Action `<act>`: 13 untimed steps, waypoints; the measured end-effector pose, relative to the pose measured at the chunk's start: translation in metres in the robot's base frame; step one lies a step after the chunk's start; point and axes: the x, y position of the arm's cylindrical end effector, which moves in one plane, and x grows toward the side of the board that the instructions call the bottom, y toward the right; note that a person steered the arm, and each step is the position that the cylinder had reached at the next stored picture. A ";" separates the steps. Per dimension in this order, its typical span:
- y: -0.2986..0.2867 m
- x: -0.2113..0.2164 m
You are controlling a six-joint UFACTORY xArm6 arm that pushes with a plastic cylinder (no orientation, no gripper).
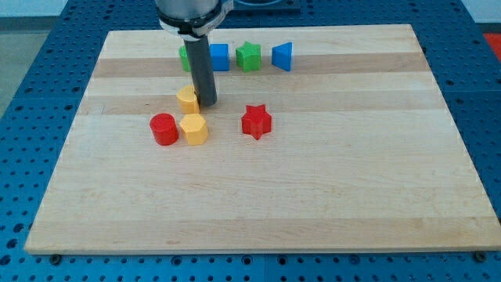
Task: Push the yellow heart left to the red circle
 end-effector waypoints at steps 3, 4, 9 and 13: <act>-0.014 -0.015; -0.007 -0.015; -0.007 0.014; -0.086 -0.021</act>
